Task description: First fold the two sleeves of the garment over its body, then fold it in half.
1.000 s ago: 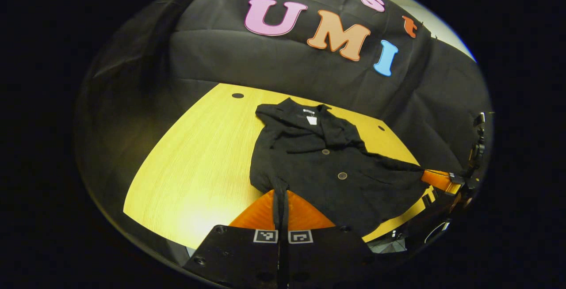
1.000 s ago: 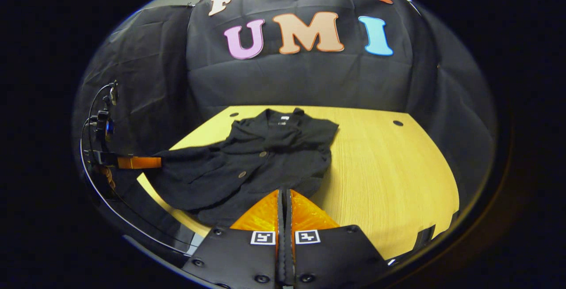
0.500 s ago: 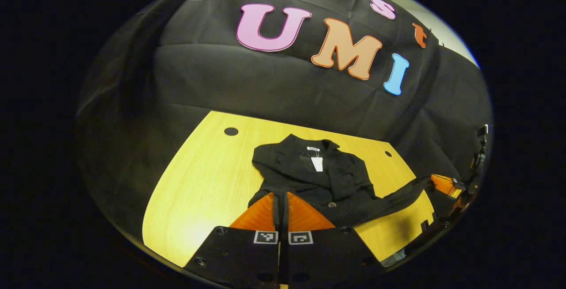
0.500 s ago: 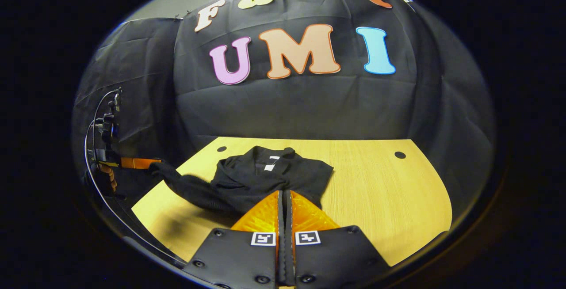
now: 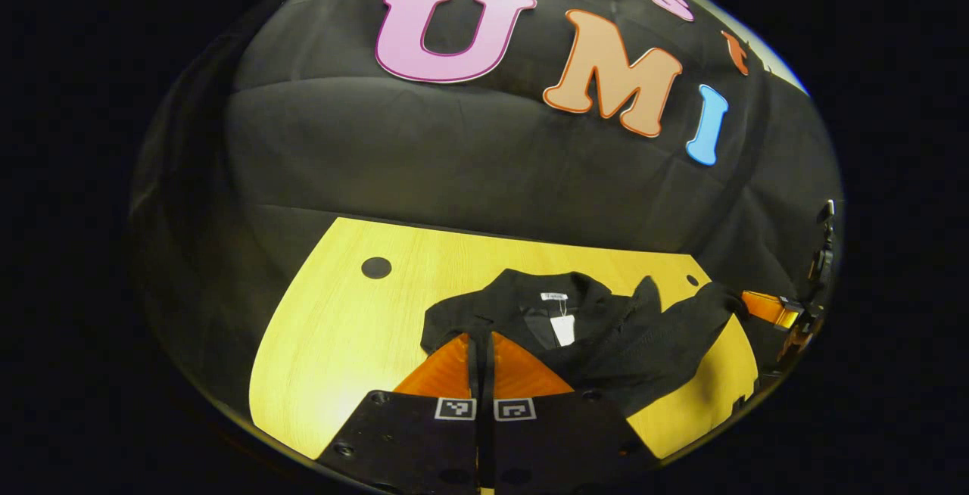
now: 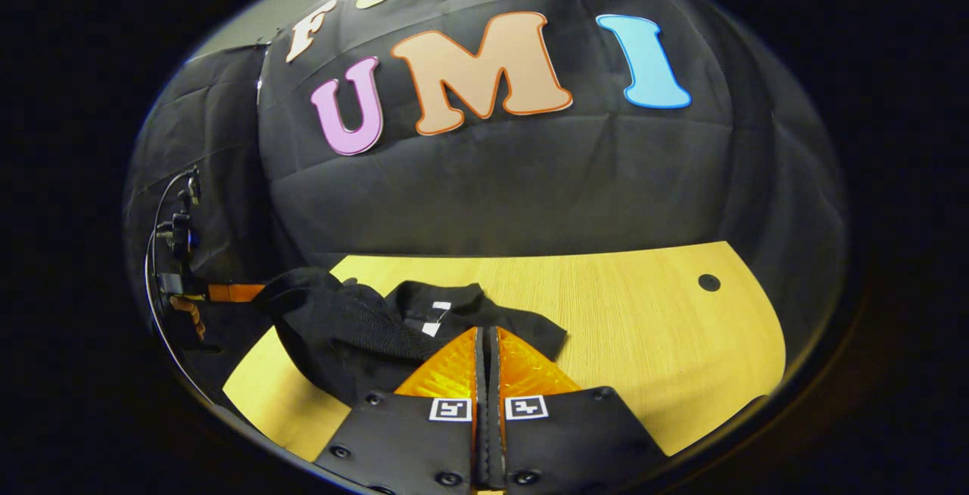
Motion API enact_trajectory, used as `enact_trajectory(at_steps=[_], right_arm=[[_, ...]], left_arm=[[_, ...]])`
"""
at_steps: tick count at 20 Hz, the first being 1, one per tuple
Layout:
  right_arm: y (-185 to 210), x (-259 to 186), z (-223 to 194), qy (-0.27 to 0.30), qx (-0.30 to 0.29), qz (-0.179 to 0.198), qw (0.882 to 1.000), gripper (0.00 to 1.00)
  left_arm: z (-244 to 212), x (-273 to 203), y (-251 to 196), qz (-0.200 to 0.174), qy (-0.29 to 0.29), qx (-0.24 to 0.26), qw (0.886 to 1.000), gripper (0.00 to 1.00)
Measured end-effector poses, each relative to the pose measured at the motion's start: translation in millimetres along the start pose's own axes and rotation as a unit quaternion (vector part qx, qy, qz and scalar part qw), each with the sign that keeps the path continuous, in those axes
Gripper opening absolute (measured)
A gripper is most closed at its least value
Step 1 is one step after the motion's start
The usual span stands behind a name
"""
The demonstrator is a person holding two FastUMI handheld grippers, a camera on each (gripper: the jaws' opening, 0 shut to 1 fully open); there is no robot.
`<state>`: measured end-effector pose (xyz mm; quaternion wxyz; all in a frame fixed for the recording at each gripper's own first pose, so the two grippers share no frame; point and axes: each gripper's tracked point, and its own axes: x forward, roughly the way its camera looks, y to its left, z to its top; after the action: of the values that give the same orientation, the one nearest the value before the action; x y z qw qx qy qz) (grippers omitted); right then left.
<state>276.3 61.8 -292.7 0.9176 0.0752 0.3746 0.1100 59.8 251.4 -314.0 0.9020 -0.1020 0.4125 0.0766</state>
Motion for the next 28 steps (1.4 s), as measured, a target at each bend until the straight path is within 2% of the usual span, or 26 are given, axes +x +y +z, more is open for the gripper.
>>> enact_trajectory(at_steps=[4, 6, 7, 8, 10, 11, 12, 14, 18, 21, 23, 26, 27, 28], right_arm=[[-10, 33, 18, -0.002, 0.002, 0.0, 1.0, 0.02], [-13, 43, 26, -0.009, -0.004, -0.004, 1.0, 0.02], [-15, 51, 31, -0.016, -0.005, -0.006, 1.0, 0.02], [-21, 54, 25, 0.004, 0.011, -0.023, 1.0, 0.01], [-50, 56, 41, -0.037, 0.011, -0.094, 0.995, 0.66], [-60, 57, 51, -0.063, 0.004, -0.115, 0.991, 0.99], [-62, 46, 67, -0.086, -0.002, -0.126, 0.988, 0.94], [-63, 35, 76, -0.11, -0.013, -0.135, 0.985, 0.98], [-52, 13, 79, -0.132, -0.03, -0.137, 0.981, 0.98], [-28, -28, 73, -0.15, -0.034, -0.134, 0.979, 0.98], [-8, -62, 72, -0.176, -0.042, -0.136, 0.974, 0.98], [19, -118, 66, -0.225, -0.064, -0.148, 0.961, 0.97], [31, -133, 59, -0.233, -0.067, -0.144, 0.959, 0.93], [43, -149, 52, -0.242, -0.071, -0.143, 0.957, 0.97]], left_arm=[[14, 33, 4, 0.011, -0.005, -0.012, 1.0, 0.0], [21, 46, 6, 0.022, -0.012, -0.001, 1.0, 0.0], [24, 51, 9, 0.03, -0.018, 0.009, 0.999, 0.0], [29, 57, 18, 0.057, -0.028, 0.02, 0.998, 0.0], [44, 54, 41, 0.121, -0.056, 0.04, 0.99, 0.64], [56, 56, 41, 0.128, -0.085, 0.03, 0.988, 0.96], [70, 50, 38, 0.126, -0.121, 0.012, 0.985, 0.94], [95, 35, 31, 0.115, -0.169, -0.002, 0.979, 0.94], [113, -7, 30, 0.134, -0.196, 0.038, 0.971, 0.93], [129, -63, 14, 0.138, -0.25, 0.055, 0.957, 0.93], [132, -103, 4, 0.134, -0.281, 0.063, 0.948, 0.94], [114, -163, 3, 0.134, -0.291, 0.084, 0.944, 0.94], [106, -183, 2, 0.135, -0.297, 0.094, 0.941, 0.94], [101, -205, 2, 0.136, -0.31, 0.103, 0.935, 0.94]])
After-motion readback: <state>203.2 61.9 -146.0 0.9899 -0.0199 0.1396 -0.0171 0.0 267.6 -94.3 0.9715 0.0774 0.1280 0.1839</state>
